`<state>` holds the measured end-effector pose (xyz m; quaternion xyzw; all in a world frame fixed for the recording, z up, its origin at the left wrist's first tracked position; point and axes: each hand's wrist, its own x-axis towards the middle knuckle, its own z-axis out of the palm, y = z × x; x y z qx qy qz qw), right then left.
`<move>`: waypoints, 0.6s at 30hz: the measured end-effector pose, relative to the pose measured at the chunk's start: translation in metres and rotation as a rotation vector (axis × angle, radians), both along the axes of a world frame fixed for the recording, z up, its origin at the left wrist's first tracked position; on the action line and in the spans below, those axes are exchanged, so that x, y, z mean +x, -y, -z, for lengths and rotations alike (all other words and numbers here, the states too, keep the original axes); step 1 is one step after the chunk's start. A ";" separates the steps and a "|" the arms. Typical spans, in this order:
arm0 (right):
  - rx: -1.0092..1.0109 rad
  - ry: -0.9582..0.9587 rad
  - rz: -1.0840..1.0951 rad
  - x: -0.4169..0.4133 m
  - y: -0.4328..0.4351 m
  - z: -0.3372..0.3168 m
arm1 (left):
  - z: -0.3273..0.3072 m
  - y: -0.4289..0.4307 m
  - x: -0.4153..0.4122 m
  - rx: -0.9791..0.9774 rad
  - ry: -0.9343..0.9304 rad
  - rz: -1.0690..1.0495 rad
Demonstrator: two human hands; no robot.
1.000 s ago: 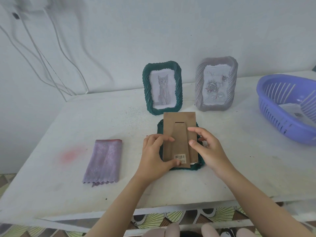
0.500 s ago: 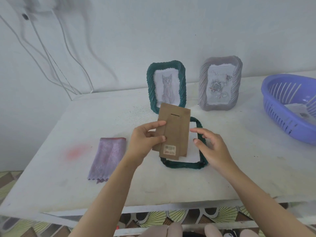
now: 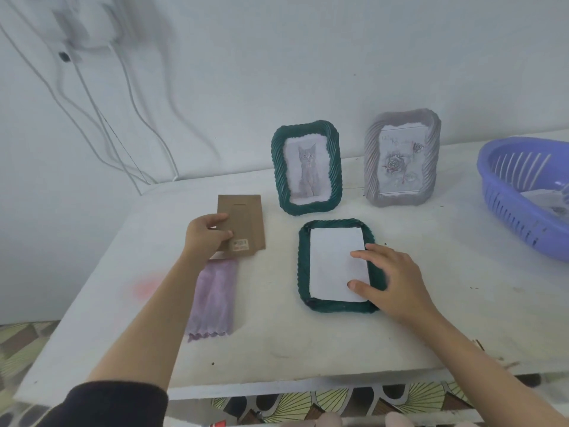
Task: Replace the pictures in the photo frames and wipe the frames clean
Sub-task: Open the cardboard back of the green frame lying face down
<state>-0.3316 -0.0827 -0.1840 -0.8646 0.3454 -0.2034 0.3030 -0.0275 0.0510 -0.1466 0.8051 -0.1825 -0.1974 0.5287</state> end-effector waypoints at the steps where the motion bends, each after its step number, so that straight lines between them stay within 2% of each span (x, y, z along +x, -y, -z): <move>1: -0.005 -0.002 -0.003 0.000 0.000 -0.001 | 0.006 0.001 0.004 0.088 0.065 0.015; 4: -0.009 -0.003 -0.002 0.000 0.000 -0.001 | 0.015 -0.001 0.006 0.480 0.406 0.076; 5: -0.013 0.002 0.000 -0.001 0.000 0.000 | 0.015 -0.001 0.003 0.548 0.487 0.082; 6: -0.017 0.009 0.002 -0.001 0.000 0.000 | 0.014 0.000 -0.003 0.550 0.535 0.079; 8: -0.027 0.016 0.003 0.000 0.000 0.000 | 0.010 0.002 -0.019 0.415 0.587 0.073; 11: -0.026 0.011 0.002 0.001 0.001 -0.001 | 0.012 0.001 -0.050 0.205 0.619 0.317; 14: 0.000 0.017 0.003 0.000 0.003 -0.003 | 0.022 -0.005 -0.090 0.190 0.534 0.637; 16: 0.019 0.020 -0.002 0.000 0.004 -0.005 | 0.031 -0.006 -0.108 0.197 0.511 0.720; 18: 0.019 0.025 0.009 -0.001 0.006 -0.005 | 0.037 -0.005 -0.115 0.194 0.494 0.717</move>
